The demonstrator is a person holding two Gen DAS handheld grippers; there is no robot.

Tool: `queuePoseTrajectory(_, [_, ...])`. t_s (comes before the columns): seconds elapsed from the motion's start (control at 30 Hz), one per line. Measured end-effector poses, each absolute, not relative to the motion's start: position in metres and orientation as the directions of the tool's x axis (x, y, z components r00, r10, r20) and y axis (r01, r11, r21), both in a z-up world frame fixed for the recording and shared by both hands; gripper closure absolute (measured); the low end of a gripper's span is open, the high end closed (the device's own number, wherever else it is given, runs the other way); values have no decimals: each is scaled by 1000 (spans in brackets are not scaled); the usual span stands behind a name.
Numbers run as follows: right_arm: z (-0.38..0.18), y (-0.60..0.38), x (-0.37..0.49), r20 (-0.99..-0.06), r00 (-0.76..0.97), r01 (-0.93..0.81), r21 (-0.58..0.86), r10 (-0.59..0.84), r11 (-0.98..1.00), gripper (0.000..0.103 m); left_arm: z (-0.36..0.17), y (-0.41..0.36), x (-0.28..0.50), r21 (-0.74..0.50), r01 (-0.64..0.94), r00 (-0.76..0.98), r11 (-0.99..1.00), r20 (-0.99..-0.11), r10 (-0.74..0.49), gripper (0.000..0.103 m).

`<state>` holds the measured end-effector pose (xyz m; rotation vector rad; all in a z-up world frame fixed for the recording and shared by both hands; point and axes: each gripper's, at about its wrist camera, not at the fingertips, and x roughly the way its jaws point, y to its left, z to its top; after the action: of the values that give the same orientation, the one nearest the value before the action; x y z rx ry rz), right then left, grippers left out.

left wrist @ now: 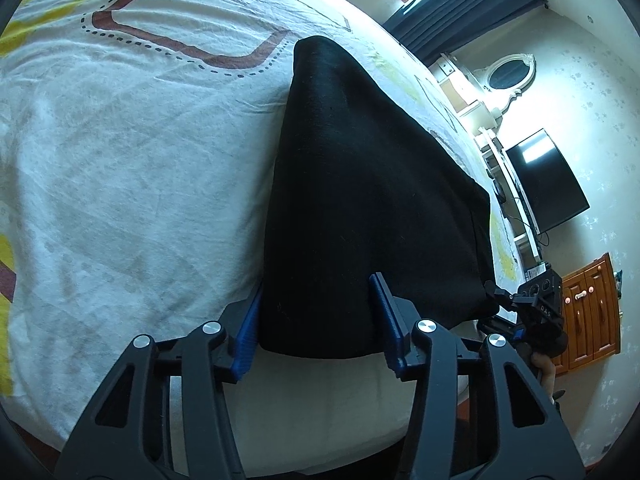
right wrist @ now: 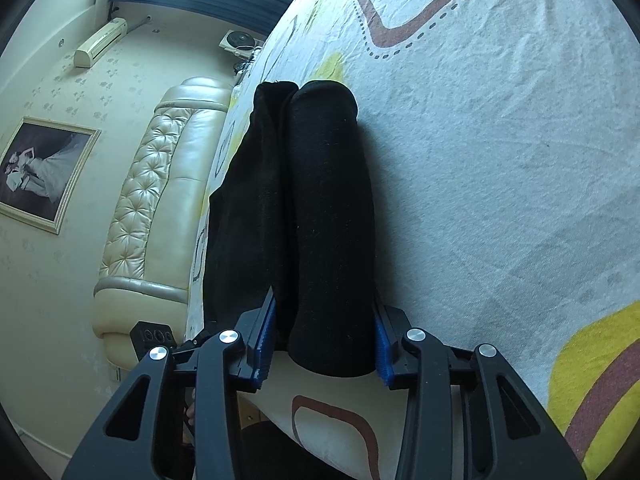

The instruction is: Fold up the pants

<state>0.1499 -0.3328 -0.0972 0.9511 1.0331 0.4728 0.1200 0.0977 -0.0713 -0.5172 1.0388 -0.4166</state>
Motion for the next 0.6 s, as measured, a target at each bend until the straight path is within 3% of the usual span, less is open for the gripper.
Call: queuePoseTrajectory(0.6, [-94, -332, 149, -517, 455, 86, 836, 726, 541, 63, -68, 96, 113, -561, 71, 453, 825, -719, -528, 54])
